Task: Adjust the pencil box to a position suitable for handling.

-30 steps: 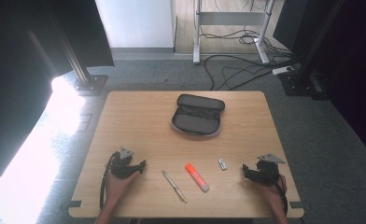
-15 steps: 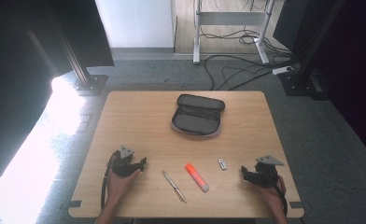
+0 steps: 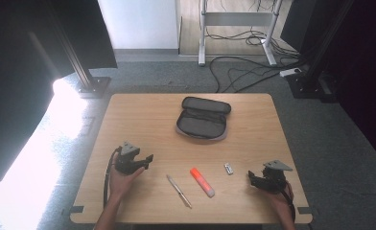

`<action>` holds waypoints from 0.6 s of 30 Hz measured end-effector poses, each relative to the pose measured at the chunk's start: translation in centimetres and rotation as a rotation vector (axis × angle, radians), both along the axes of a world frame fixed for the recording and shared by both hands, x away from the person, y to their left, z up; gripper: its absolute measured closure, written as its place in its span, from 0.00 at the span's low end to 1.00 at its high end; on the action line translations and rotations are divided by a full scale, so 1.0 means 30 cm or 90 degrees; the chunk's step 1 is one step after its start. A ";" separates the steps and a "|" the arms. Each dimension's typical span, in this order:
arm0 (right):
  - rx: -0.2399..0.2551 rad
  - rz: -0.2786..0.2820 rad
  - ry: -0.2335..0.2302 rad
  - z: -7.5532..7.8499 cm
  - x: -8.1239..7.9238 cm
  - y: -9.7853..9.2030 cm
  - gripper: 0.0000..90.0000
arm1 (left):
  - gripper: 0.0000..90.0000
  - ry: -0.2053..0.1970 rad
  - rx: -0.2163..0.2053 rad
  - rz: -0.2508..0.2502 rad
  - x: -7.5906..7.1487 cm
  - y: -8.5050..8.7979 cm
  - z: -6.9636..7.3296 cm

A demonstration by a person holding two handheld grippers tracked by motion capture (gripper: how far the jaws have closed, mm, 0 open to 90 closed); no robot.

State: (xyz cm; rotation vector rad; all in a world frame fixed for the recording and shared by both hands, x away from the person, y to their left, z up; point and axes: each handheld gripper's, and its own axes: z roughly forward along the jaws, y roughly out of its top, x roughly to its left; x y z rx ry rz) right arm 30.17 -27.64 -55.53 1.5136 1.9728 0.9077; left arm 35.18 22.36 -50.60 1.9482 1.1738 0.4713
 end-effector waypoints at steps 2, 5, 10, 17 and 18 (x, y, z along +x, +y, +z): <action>0.000 -0.004 0.000 0.000 -0.001 -0.001 0.25 | 0.36 -0.001 -0.005 -0.001 0.004 -0.003 0.010; -0.002 -0.008 0.001 0.000 -0.002 -0.003 0.25 | 0.36 -0.007 -0.021 -0.011 0.004 -0.022 0.040; -0.001 -0.017 0.000 0.000 -0.006 -0.008 0.25 | 0.37 -0.019 -0.029 -0.025 0.019 -0.058 0.082; 0.000 -0.016 0.002 0.000 -0.013 -0.007 0.23 | 0.39 -0.022 -0.023 -0.044 0.060 -0.094 0.131; 0.001 -0.016 0.002 0.000 -0.013 -0.007 0.23 | 0.39 -0.020 -0.021 -0.045 0.066 -0.097 0.136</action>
